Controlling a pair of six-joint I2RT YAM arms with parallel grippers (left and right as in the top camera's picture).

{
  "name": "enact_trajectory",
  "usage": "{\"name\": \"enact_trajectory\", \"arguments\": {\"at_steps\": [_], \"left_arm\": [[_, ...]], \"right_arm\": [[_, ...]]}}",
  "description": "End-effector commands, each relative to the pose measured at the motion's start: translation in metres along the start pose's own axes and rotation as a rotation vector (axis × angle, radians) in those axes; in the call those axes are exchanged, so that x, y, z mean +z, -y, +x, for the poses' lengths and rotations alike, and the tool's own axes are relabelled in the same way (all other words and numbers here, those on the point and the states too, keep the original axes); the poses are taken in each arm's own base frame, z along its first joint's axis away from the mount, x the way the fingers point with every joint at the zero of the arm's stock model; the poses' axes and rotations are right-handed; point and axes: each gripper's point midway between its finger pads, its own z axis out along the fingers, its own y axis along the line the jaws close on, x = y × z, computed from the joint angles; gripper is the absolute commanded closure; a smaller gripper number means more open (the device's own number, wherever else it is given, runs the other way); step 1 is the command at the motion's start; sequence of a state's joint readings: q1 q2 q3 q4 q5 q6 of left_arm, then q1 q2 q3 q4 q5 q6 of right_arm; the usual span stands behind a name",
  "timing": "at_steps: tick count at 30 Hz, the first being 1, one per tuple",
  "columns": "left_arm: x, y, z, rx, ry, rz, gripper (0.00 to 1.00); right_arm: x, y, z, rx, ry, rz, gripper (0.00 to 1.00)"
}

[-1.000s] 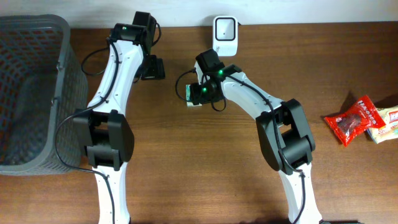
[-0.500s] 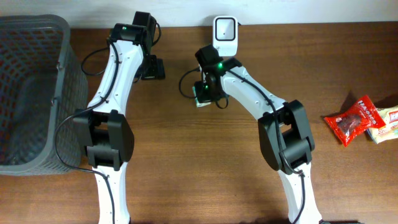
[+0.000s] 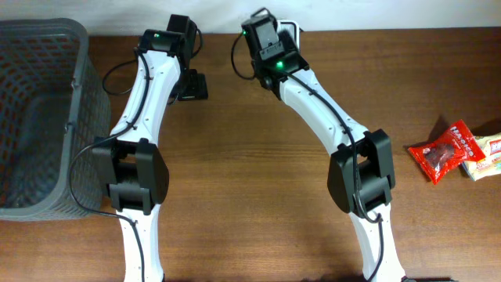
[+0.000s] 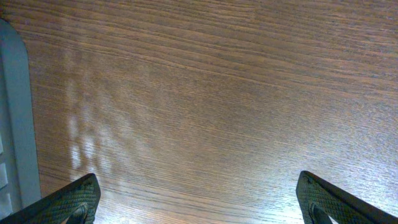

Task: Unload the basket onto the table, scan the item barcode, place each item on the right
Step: 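Lift the green pack up to the scanner window with the right gripper, then carry the green pack right and drop it at the right table edge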

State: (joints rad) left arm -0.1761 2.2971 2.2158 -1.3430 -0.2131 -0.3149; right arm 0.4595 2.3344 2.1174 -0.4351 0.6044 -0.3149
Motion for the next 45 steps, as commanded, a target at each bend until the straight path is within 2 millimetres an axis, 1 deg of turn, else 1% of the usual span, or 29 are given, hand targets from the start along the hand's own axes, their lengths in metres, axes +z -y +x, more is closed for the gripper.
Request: {"name": "enact_trajectory", "arguments": {"at_steps": [1,2,4,5,8,10,15,18,21,25,26,29,30,31,32,34,35,37,39,40,42,44,45], "left_arm": [[-0.008,-0.004,-0.001,-0.016,0.012,0.010,0.01],[-0.008,-0.004,-0.001,-0.016,0.012,0.010,0.01],[-0.008,-0.004,-0.001,-0.016,0.012,0.010,0.01],[-0.008,-0.004,-0.001,-0.016,0.012,0.010,0.01],[-0.008,-0.004,-0.001,-0.016,0.011,0.010,0.01],[-0.008,-0.004,-0.001,-0.016,0.011,0.010,0.01],[-0.008,-0.004,-0.001,-0.016,0.011,0.010,0.01],[-0.008,-0.004,-0.001,-0.016,0.011,0.010,0.01],[-0.008,-0.004,-0.001,-0.016,0.012,0.010,0.01],[-0.008,-0.004,-0.001,-0.016,0.011,0.010,0.01],[-0.008,-0.004,-0.001,-0.016,0.011,0.010,0.01],[-0.008,-0.004,-0.001,-0.016,0.011,0.010,0.01],[-0.008,-0.004,-0.001,-0.016,0.011,0.010,0.01],[-0.008,-0.004,-0.001,-0.016,0.011,0.010,0.01],[-0.008,-0.004,-0.001,-0.016,0.011,0.010,0.01],[-0.008,-0.004,-0.001,-0.016,0.012,0.010,0.01],[-0.008,-0.004,-0.001,-0.016,0.012,0.010,0.01],[-0.008,-0.004,-0.001,-0.016,0.012,0.010,0.01],[-0.008,-0.004,-0.001,-0.016,0.011,0.010,0.01],[-0.008,-0.004,-0.001,-0.016,0.011,0.010,0.01],[-0.008,-0.004,-0.001,-0.016,0.011,0.010,0.01],[-0.008,-0.004,-0.001,-0.016,0.011,0.010,0.01],[-0.008,-0.004,-0.001,-0.016,0.012,0.010,0.01]], "right_arm": [[0.027,0.039,0.003,-0.086,0.011,0.126,0.96],[0.032,0.049,0.000,-0.056,0.032,0.148,0.96],[0.045,0.071,0.001,-0.008,0.056,0.176,0.96],[0.050,0.073,0.003,-0.003,0.063,0.155,0.96],[0.066,0.071,0.011,-0.001,0.084,0.058,0.96],[0.073,0.064,0.015,0.006,0.094,0.004,0.96],[0.086,0.030,0.023,-0.014,0.099,-0.083,0.96],[0.087,0.016,0.024,-0.027,0.099,-0.096,0.96],[0.087,0.012,0.024,-0.031,0.098,-0.098,0.96],[0.086,0.012,0.024,-0.054,0.097,-0.092,0.96],[0.086,0.014,0.025,-0.054,0.089,-0.074,0.96],[0.086,0.040,0.030,-0.038,0.045,0.064,0.96],[0.085,0.054,0.030,-0.024,0.032,0.140,0.96],[0.084,0.063,0.031,-0.034,0.022,0.190,0.96],[0.082,0.069,0.030,-0.079,0.013,0.219,0.96],[0.081,0.072,0.031,-0.176,-0.008,0.220,0.96],[0.078,0.077,0.031,-0.180,-0.011,0.222,0.96],[0.073,0.096,0.030,-0.136,-0.014,0.239,0.96],[0.068,0.121,0.032,-0.105,-0.029,0.279,0.96],[0.064,0.135,0.036,-0.069,-0.046,0.302,0.96],[0.058,0.153,0.046,-0.018,-0.083,0.315,0.96],[0.054,0.171,0.066,0.053,-0.146,0.311,0.96],[0.051,0.180,0.080,0.098,-0.187,0.301,0.96]]}}
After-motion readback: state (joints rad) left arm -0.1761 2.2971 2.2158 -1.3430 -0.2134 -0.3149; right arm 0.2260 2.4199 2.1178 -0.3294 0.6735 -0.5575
